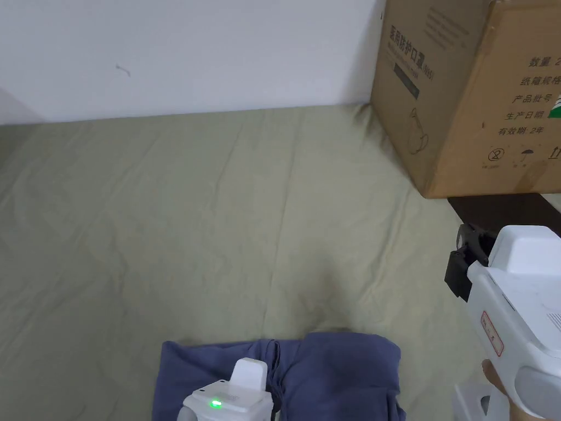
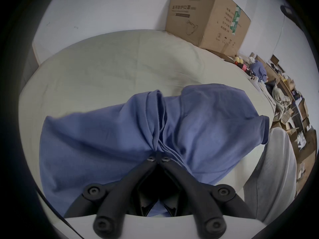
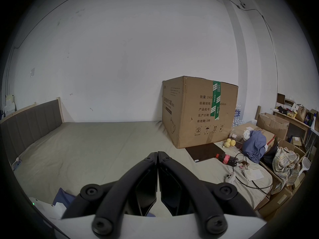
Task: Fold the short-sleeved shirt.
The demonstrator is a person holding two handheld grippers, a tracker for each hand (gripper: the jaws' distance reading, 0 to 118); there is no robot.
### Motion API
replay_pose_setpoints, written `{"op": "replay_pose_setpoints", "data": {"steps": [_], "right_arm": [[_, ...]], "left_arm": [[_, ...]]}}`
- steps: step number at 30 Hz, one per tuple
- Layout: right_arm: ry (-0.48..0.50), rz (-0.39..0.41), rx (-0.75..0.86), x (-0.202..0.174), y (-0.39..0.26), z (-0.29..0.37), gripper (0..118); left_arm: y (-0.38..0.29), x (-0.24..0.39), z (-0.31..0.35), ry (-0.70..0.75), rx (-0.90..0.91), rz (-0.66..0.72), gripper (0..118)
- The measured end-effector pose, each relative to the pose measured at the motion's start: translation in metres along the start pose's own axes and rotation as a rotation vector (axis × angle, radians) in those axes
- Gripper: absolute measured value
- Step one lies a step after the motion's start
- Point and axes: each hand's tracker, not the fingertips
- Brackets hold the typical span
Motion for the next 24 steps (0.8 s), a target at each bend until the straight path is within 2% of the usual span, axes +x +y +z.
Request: {"op": "replay_pose_setpoints", "data": {"steps": [6, 11, 17, 24], "right_arm": [[-0.009, -0.004, -0.001, 0.002, 0.000, 0.001, 0], [-0.003, 0.000, 0.002, -0.001, 0.001, 0.003, 0], [0.020, -0.001, 0.010, -0.010, 0.005, 0.003, 0], [0.038, 0.015, 0.013, -0.025, 0.009, 0.004, 0]], "left_arm": [[0.007, -0.009, -0.007, -0.046, -0.016, 0.072, 0], [0.023, -0.038, 0.035, -0.157, 0.067, 0.235, 0], [0.041, -0.108, 0.094, -0.213, 0.143, 0.334, 0], [0.023, -0.198, 0.106, -0.341, 0.126, 0.552, 1]]}}
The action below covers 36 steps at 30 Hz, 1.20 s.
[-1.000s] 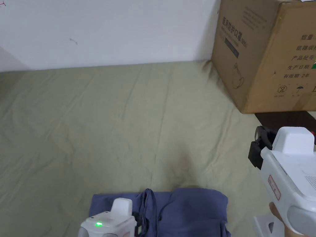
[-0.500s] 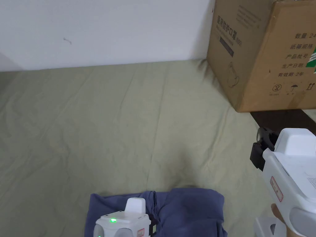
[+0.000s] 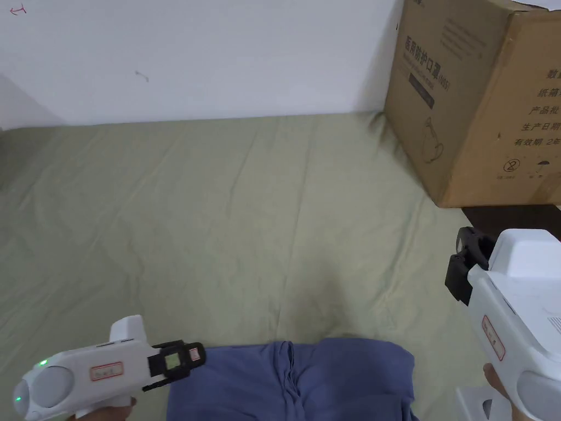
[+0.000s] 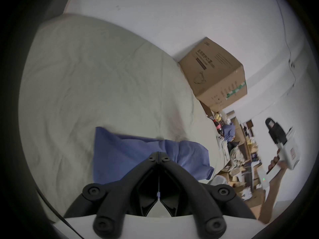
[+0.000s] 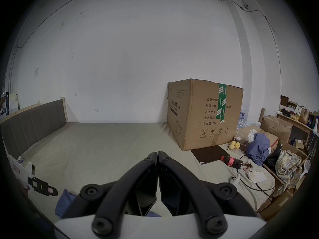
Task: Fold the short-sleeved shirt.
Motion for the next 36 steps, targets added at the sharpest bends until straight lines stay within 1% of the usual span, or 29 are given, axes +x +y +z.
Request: {"op": "replay_pose_setpoints", "data": {"steps": [1, 2, 3, 4, 5, 6, 7, 10, 11, 12, 14, 18, 19, 20, 21, 22, 24, 27, 31, 33, 36], "right_arm": [[0.000, 0.001, -0.001, -0.001, 0.000, 0.000, 0], [0.001, 0.002, -0.002, -0.002, 0.000, -0.001, 0], [0.002, 0.003, -0.003, -0.003, 0.000, -0.002, 0], [0.002, 0.006, -0.005, -0.005, 0.000, -0.003, 0], [0.002, 0.009, -0.006, -0.006, 0.000, -0.003, 0], [0.002, 0.013, -0.009, -0.007, 0.000, -0.005, 0], [0.004, 0.017, -0.013, -0.008, -0.001, -0.006, 0], [0.004, 0.025, -0.020, -0.014, -0.001, -0.005, 0], [0.002, 0.028, -0.023, -0.016, -0.001, -0.005, 0], [0.000, 0.031, -0.028, -0.017, -0.001, -0.006, 0], [-0.003, 0.034, -0.037, -0.017, -0.004, -0.009, 0], [-0.007, 0.044, -0.053, -0.017, -0.008, -0.013, 0], [-0.007, 0.045, -0.056, -0.016, -0.008, -0.014, 0], [-0.007, 0.045, -0.058, -0.016, -0.009, -0.015, 0], [-0.006, 0.045, -0.059, -0.015, -0.009, -0.015, 0], [-0.007, 0.045, -0.060, -0.015, -0.009, -0.015, 0], [-0.007, 0.047, -0.061, -0.013, -0.009, -0.016, 0], [-0.008, 0.050, -0.057, -0.012, -0.007, -0.016, 0], [0.000, 0.040, -0.042, -0.020, 0.000, -0.012, 0], [0.010, 0.039, -0.035, -0.023, 0.002, -0.010, 0], [0.029, 0.043, -0.030, -0.023, 0.001, -0.011, 0]], "left_arm": [[0.001, -0.011, 0.003, -0.008, 0.008, 0.025, 7], [0.002, -0.021, 0.004, 0.000, 0.006, 0.050, 19], [0.003, -0.031, 0.004, 0.001, 0.004, 0.074, 36], [0.002, -0.042, 0.002, -0.009, -0.018, 0.095, 60], [0.001, -0.049, -0.001, -0.010, -0.038, 0.123, 87], [0.001, -0.057, -0.004, -0.005, -0.069, 0.149, 101], [0.000, -0.063, -0.007, -0.003, -0.088, 0.154, 107], [-0.005, -0.073, -0.015, -0.023, -0.089, 0.121, 106], [-0.005, -0.075, -0.019, -0.019, -0.100, 0.114, 101], [-0.008, -0.078, -0.024, -0.014, -0.103, 0.109, 93], [-0.010, -0.081, -0.031, -0.028, -0.113, 0.091, 69], [-0.015, -0.081, -0.053, -0.017, -0.155, 0.091, 57], [-0.016, -0.080, -0.056, -0.017, -0.163, 0.081, 57], [-0.017, -0.080, -0.059, 0.009, -0.167, 0.069, 47], [-0.017, -0.080, -0.060, 0.045, -0.161, 0.058, 29], [-0.017, -0.080, -0.060, 0.050, -0.158, 0.057, 16], [-0.019, -0.074, -0.055, 0.042, -0.144, 0.046, 11], [-0.017, -0.051, -0.045, 0.114, -0.128, -0.067, 7], [-0.008, -0.041, -0.020, 0.148, -0.117, -0.088, 4], [-0.001, -0.047, -0.001, 0.160, -0.099, -0.086, 4], [0.010, -0.049, 0.034, 0.245, -0.074, -0.119, 4]]}}
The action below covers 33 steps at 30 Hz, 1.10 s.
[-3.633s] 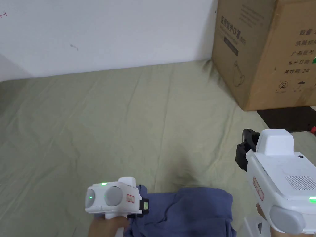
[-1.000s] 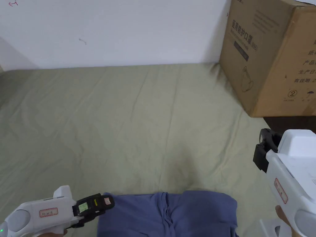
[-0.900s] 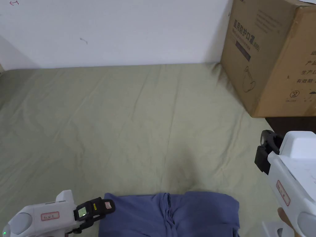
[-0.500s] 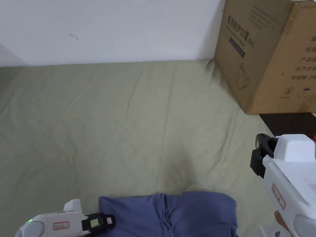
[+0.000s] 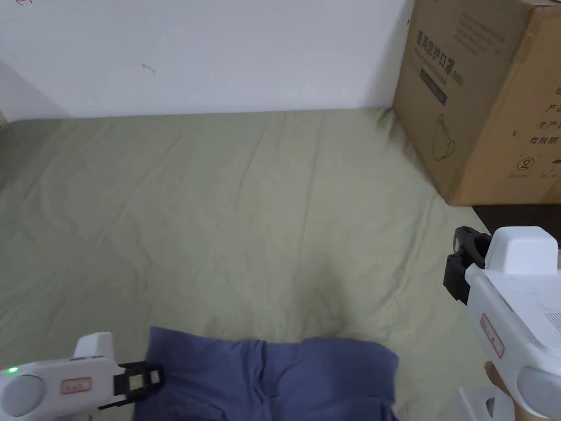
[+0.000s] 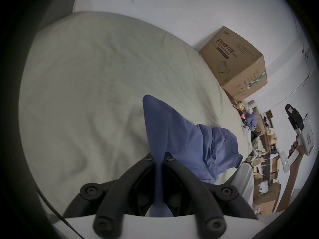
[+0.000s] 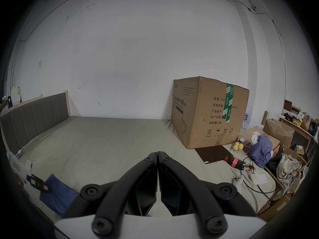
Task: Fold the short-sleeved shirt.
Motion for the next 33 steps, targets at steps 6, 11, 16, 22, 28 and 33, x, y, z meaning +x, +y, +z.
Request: {"op": "replay_pose_setpoints", "data": {"steps": [6, 11, 16, 22, 28, 33], "right_arm": [[0.037, -0.001, 0.014, 0.000, 0.001, 0.003, 0], [0.043, -0.003, 0.027, 0.005, 0.001, 0.003, 0], [0.037, -0.020, 0.031, 0.014, 0.000, 0.005, 0], [0.014, -0.049, 0.041, 0.029, -0.004, 0.014, 0], [-0.020, -0.049, 0.033, 0.044, -0.009, 0.020, 0], [-0.045, -0.038, 0.028, 0.053, -0.011, 0.027, 0]], "left_arm": [[0.008, 0.001, 0.057, 0.104, 0.008, -0.018, 4], [0.019, 0.058, 0.077, 0.011, 0.043, -0.010, 4], [0.033, 0.147, 0.051, -0.053, -0.021, -0.129, 4], [0.028, 0.221, -0.034, -0.062, -0.150, -0.270, 4], [0.000, 0.259, -0.142, 0.009, -0.314, -0.331, 4], [-0.030, 0.273, -0.190, 0.112, -0.363, -0.375, 4]]}}
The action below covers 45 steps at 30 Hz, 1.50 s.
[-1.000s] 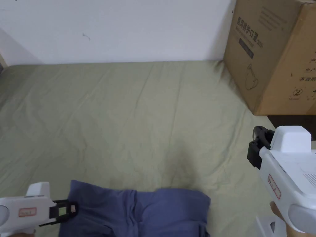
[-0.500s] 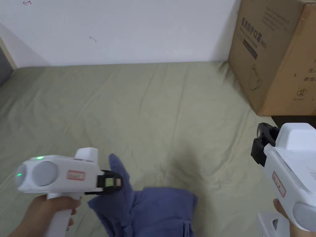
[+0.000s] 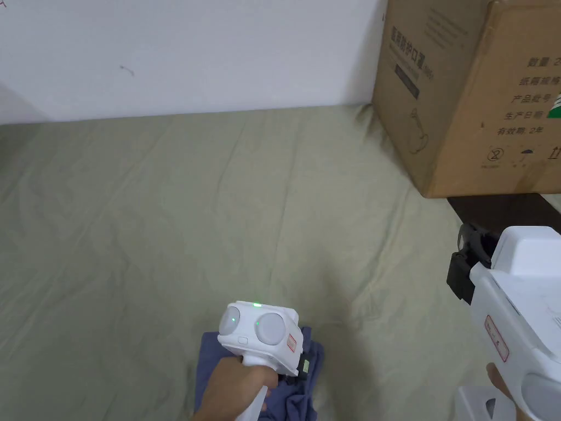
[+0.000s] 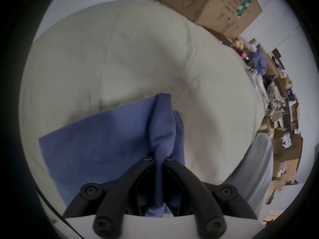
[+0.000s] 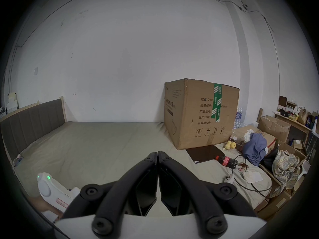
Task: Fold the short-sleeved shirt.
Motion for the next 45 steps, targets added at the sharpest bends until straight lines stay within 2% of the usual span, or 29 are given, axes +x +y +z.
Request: {"op": "replay_pose_setpoints", "data": {"steps": [2, 4, 7, 8, 11, 13, 17, 19, 21, 25, 27, 28, 36, 42, 45], "right_arm": [[-0.004, 0.002, -0.004, 0.003, -0.003, 0.000, 0], [-0.008, 0.004, -0.009, 0.005, -0.003, 0.000, 0], [-0.011, -0.002, -0.009, 0.007, -0.004, -0.002, 0], [-0.011, -0.004, -0.009, 0.007, -0.004, -0.002, 0], [-0.009, -0.005, -0.001, 0.005, 0.000, -0.002, 0], [-0.008, -0.004, 0.008, 0.003, 0.003, -0.001, 0], [0.000, -0.007, 0.023, -0.002, 0.007, 0.000, 0], [0.005, -0.007, 0.028, -0.003, 0.008, 0.000, 0], [0.011, -0.007, 0.029, -0.005, 0.008, 0.000, 0], [0.020, -0.001, 0.024, -0.009, 0.007, 0.001, 0], [0.022, 0.001, 0.019, -0.010, 0.006, 0.002, 0], [0.022, 0.002, 0.017, -0.011, 0.006, 0.002, 0], [0.016, 0.007, 0.007, -0.008, 0.002, 0.001, 0], [0.001, 0.010, -0.007, 0.000, -0.003, -0.001, 0], [-0.008, 0.008, -0.015, 0.005, -0.005, -0.002, 0]], "left_arm": [[-0.001, 0.004, -0.003, 0.028, 0.006, -0.004, 6], [-0.004, 0.006, 0.004, 0.032, 0.018, -0.011, 20], [-0.006, 0.005, 0.030, -0.040, 0.078, 0.001, 88], [-0.006, 0.003, 0.039, -0.066, 0.104, 0.021, 103], [-0.012, -0.003, 0.083, -0.121, 0.279, 0.085, 109], [-0.017, -0.012, 0.111, -0.149, 0.393, 0.101, 109], [-0.037, -0.029, 0.146, -0.051, 0.608, 0.074, 109], [-0.045, -0.036, 0.150, 0.041, 0.659, 0.057, 107], [-0.054, -0.044, 0.150, 0.092, 0.712, 0.047, 94], [-0.069, -0.062, 0.135, 0.096, 0.761, 0.056, 44], [-0.074, -0.066, 0.126, 0.100, 0.740, 0.071, 8], [-0.077, -0.067, 0.120, 0.099, 0.737, 0.067, 0], [-0.096, -0.055, 0.056, 0.061, 0.573, -0.014, 0], [-0.105, -0.027, 0.020, -0.052, 0.475, -0.065, 0], [-0.107, -0.007, 0.008, -0.038, 0.440, -0.113, 0]]}}
